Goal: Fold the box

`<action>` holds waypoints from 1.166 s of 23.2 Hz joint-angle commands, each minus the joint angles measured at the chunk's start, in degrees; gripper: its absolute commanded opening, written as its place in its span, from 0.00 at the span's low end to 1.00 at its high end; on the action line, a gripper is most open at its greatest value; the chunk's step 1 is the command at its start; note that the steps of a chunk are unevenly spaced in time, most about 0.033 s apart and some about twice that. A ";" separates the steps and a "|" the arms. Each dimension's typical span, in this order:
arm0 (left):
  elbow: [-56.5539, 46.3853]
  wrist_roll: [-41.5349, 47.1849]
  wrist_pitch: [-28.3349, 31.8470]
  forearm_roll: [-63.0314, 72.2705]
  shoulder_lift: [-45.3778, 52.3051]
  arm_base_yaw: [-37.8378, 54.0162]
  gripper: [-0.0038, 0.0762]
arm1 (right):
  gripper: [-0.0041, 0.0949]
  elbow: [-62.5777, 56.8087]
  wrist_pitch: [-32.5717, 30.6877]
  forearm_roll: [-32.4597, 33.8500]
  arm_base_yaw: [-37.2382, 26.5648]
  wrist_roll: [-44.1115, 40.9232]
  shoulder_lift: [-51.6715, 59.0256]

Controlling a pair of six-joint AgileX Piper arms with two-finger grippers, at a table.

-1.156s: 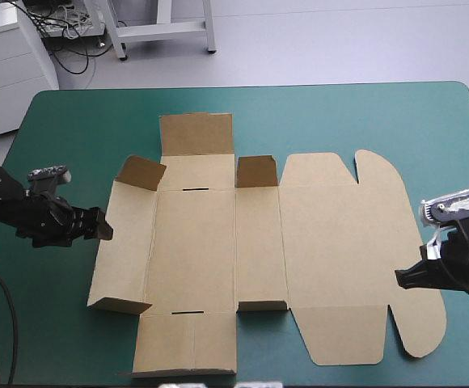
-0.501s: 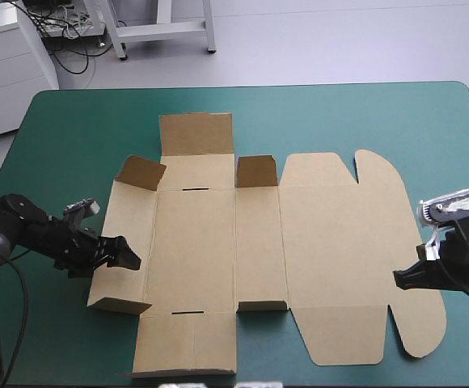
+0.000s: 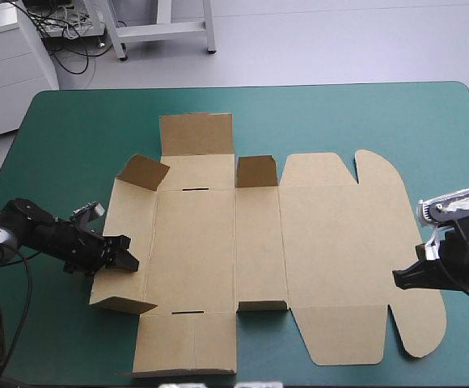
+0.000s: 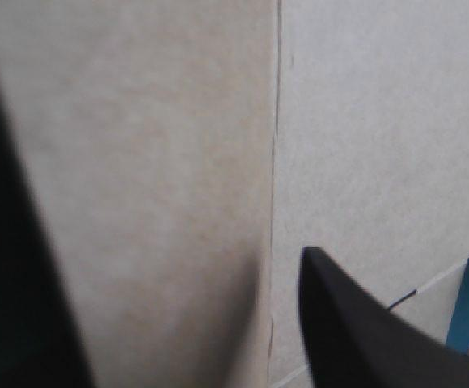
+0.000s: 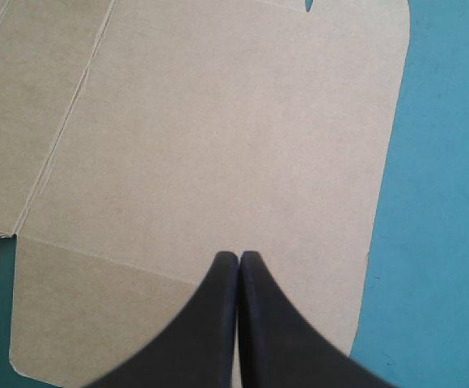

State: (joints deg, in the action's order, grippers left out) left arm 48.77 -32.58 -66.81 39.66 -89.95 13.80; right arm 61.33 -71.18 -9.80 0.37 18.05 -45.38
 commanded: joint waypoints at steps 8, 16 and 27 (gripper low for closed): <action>1.04 -5.14 -2.03 2.99 1.58 -0.26 0.01 | 0.02 1.29 0.17 -0.94 -0.14 0.31 0.41; 13.33 -4.89 -6.28 4.75 4.48 -0.49 0.01 | 0.02 1.29 0.63 -0.94 -0.14 0.31 0.41; 42.94 4.77 -4.99 -10.71 7.12 -16.82 0.01 | 0.02 1.29 0.99 -0.94 -0.14 0.31 0.49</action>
State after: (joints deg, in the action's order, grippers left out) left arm 84.73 -28.92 -71.24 29.84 -85.37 1.46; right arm 61.33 -71.18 -10.21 0.37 18.05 -45.32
